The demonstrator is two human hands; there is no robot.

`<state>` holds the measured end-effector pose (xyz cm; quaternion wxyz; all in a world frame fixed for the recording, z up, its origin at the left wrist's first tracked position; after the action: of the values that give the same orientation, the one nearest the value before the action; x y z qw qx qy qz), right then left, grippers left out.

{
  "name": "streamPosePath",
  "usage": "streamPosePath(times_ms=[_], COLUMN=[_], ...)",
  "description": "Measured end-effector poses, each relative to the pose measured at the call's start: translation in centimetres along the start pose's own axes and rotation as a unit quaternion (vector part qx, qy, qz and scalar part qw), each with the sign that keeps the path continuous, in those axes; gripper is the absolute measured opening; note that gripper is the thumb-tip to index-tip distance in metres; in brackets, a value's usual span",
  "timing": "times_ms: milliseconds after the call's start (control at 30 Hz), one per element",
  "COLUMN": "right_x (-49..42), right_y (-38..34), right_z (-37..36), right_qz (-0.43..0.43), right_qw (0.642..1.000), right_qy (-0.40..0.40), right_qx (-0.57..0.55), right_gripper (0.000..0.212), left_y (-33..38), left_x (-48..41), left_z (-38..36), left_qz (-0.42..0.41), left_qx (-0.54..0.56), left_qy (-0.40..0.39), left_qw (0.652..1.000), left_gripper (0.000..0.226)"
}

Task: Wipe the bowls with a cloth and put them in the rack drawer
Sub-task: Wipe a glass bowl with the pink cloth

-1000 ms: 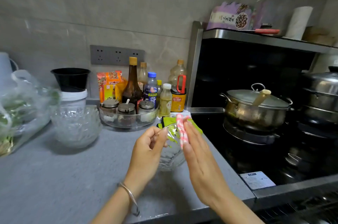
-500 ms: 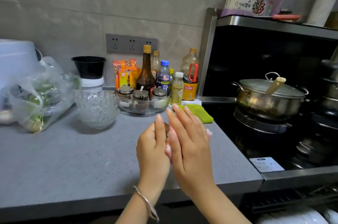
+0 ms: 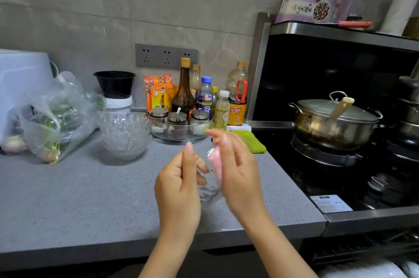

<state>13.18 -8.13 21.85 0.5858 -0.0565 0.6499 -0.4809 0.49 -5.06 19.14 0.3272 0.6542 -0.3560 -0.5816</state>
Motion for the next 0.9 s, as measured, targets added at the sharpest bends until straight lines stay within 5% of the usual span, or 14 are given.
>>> streamPosePath(times_ms=[133,233,367,633,767,900], right_x=[-0.2,0.2,0.4,-0.8,-0.6,1.2], right_y=[3.7,4.4,3.3,-0.3,-0.8,-0.3], right_z=[0.6,1.3,2.6,1.6,1.2,0.7], right_qz=[-0.196,-0.236,-0.219,-0.134,-0.066,0.011], right_qw=[0.958,0.943,0.965,0.984,0.992,0.999], right_qy=[0.015,0.036,0.057,-0.03,-0.022,0.043], right_qx=[-0.208,-0.234,-0.136,-0.109,-0.104,0.032], right_gripper=[0.048,0.05,0.059,0.067,0.067,0.042], left_y=[-0.7,-1.1,-1.5,1.7,2.5,0.6], left_x=[0.0,0.0,-0.9,-1.8,-1.8,-1.6], left_z=[0.6,0.8,0.4,-1.4,-1.2,0.0], left_qz=[0.047,0.071,0.053,-0.087,-0.089,-0.004], left_qx=[0.055,0.095,0.081,-0.095,-0.076,-0.035], left_qy=[0.002,0.005,-0.042,-0.169,-0.127,-0.032], left_qw=[0.997,0.993,0.994,0.977,0.985,0.999], left_gripper=[0.047,0.045,0.048,0.061,0.062,0.063])
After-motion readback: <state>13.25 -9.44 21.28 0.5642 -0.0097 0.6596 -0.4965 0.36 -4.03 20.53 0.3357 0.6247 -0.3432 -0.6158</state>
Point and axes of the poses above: each hand's wrist, its own x-axis away from the middle knuckle, its own z-axis out of the back of the hand, y = z × x, the point moved 9 cm from there along -x, towards the middle knuckle, and after that the axes turned 5 degrees about -x, right-handed, at the moved point
